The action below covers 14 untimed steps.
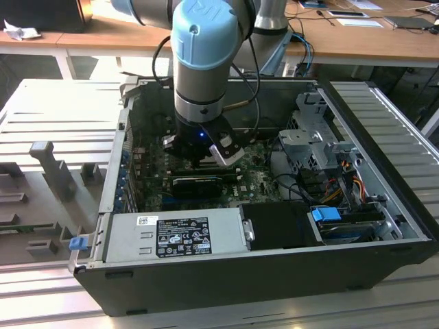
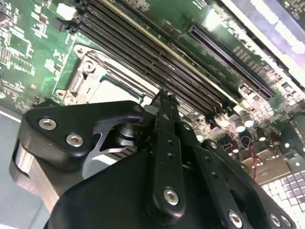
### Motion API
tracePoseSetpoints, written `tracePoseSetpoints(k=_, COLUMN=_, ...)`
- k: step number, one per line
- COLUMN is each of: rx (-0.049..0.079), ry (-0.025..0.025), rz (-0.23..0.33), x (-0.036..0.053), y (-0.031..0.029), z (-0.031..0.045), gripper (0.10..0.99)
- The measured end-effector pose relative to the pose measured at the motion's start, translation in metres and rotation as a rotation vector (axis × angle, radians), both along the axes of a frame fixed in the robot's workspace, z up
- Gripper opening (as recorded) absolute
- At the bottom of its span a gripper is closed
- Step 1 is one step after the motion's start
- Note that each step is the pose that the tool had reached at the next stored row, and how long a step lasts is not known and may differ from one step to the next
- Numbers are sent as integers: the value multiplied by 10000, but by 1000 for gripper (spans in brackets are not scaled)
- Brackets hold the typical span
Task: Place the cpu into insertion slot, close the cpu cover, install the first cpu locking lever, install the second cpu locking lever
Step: 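Install the second cpu locking lever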
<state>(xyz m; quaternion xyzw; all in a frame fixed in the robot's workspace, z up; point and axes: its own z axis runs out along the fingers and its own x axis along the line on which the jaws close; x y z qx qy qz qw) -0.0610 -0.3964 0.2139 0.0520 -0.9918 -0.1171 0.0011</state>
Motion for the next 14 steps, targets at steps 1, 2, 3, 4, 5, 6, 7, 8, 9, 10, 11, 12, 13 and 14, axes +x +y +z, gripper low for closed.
tracePoseSetpoints(k=1, rx=57, ry=1, rz=0, x=-7, y=-10, z=0, gripper=106)
tracePoseSetpoints(k=2, rx=212, ry=1, rz=-2, x=-31, y=-35, z=0, gripper=106)
tracePoseSetpoints(k=3, rx=285, ry=1, rz=2, x=-42, y=-47, z=0, gripper=106)
tracePoseSetpoints(k=4, rx=378, ry=0, rz=0, x=-58, y=-62, z=0, gripper=106)
tracePoseSetpoints(k=5, rx=421, ry=0, rz=-3, x=-70, y=-69, z=-1, gripper=106)
tracePoseSetpoints(k=6, rx=446, ry=0, rz=-2, x=-80, y=-75, z=-1, gripper=106)
tracePoseSetpoints(k=7, rx=479, ry=0, rz=-1, x=-89, y=-84, z=-1, gripper=106)
tracePoseSetpoints(k=8, rx=521, ry=0, rz=1, x=-95, y=-88, z=-4, gripper=106)
tracePoseSetpoints(k=9, rx=540, ry=0, rz=1, x=-96, y=-87, z=-10, gripper=106)
tracePoseSetpoints(k=10, rx=604, ry=0, rz=-2, x=-97, y=-87, z=-29, gripper=106)
tracePoseSetpoints(k=11, rx=643, ry=0, rz=-1, x=-97, y=-88, z=-56, gripper=106)
tracePoseSetpoints(k=12, rx=660, ry=1, rz=-1, x=-97, y=-88, z=-73, gripper=106)
tracePoseSetpoints(k=13, rx=675, ry=0, rz=-1, x=-97, y=-88, z=-88, gripper=106)
tracePoseSetpoints(k=14, rx=711, ry=1, rz=0, x=-99, y=-88, z=-112, gripper=106)
